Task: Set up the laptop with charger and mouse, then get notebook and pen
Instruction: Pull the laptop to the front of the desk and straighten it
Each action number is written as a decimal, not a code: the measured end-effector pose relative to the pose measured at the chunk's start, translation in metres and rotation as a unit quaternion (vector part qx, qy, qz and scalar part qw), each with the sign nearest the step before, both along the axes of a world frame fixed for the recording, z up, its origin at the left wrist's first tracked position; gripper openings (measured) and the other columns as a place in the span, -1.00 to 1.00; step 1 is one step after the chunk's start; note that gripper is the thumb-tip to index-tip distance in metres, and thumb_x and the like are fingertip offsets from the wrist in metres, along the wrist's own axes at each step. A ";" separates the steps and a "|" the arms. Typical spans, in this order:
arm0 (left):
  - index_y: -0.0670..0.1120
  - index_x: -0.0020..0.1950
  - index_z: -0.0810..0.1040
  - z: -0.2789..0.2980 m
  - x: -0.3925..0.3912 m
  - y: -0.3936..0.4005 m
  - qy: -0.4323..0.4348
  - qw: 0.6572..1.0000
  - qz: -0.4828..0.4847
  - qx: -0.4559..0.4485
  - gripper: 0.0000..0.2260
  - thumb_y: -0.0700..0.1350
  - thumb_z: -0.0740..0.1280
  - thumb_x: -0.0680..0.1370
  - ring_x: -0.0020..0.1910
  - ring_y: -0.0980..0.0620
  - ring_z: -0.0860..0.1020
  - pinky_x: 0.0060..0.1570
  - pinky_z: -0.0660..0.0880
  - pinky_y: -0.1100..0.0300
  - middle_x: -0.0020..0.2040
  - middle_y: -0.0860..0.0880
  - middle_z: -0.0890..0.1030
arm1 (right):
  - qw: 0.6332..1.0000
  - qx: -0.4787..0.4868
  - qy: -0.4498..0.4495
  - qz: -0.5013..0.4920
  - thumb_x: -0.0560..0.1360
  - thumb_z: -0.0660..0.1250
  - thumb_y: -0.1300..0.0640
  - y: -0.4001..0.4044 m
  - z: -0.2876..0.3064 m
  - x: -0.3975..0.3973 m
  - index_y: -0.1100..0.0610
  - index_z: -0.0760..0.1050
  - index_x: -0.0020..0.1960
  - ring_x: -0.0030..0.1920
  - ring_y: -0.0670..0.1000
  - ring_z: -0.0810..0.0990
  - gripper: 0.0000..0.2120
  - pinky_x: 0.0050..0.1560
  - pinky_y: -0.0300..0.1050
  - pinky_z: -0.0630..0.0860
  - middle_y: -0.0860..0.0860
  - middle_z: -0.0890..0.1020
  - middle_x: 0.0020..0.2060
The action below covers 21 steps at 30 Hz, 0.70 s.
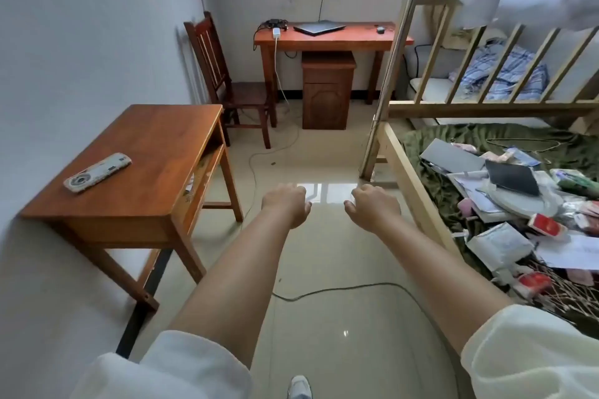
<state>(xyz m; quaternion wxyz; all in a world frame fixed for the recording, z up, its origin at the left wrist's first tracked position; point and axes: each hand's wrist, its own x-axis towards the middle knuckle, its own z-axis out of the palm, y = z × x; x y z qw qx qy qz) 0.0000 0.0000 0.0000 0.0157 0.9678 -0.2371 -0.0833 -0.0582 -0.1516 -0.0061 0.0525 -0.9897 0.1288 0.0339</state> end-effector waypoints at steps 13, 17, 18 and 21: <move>-0.16 0.26 0.36 0.015 0.298 -0.082 -0.029 0.997 -0.024 0.065 -0.65 0.03 0.06 0.60 0.25 -0.14 0.38 0.20 0.37 0.05 0.27 -0.15 0.44 | 1.000 0.015 -0.018 -0.008 0.55 0.08 0.01 -0.092 0.015 0.290 0.23 0.42 0.13 0.19 0.19 0.44 -0.66 0.12 0.02 0.41 0.16 0.51 0.16; -0.17 0.24 0.37 0.011 0.395 -0.132 -0.023 0.998 -0.021 0.047 -0.66 0.02 0.07 0.60 0.24 -0.15 0.39 0.18 0.38 0.03 0.25 -0.17 0.45 | 1.000 0.018 -0.015 -0.015 0.56 0.07 0.01 -0.139 0.008 0.395 0.23 0.42 0.12 0.20 0.19 0.43 -0.66 0.11 0.02 0.41 0.16 0.49 0.17; -0.18 0.24 0.37 0.012 0.422 -0.146 -0.027 0.998 -0.021 0.044 -0.66 0.02 0.08 0.60 0.24 -0.16 0.38 0.18 0.37 0.03 0.25 -0.17 0.45 | 0.999 0.022 -0.020 -0.014 0.56 0.07 0.01 -0.152 0.008 0.423 0.23 0.42 0.11 0.20 0.19 0.43 -0.67 0.11 0.02 0.41 0.16 0.49 0.17; -0.19 0.24 0.37 0.021 0.502 -0.184 -0.035 0.998 -0.013 0.048 -0.66 0.02 0.08 0.60 0.26 -0.16 0.37 0.20 0.37 0.02 0.26 -0.17 0.44 | 0.999 0.036 -0.028 -0.003 0.56 0.08 0.01 -0.192 0.015 0.505 0.25 0.42 0.10 0.21 0.19 0.42 -0.67 0.11 0.02 0.41 0.17 0.49 0.18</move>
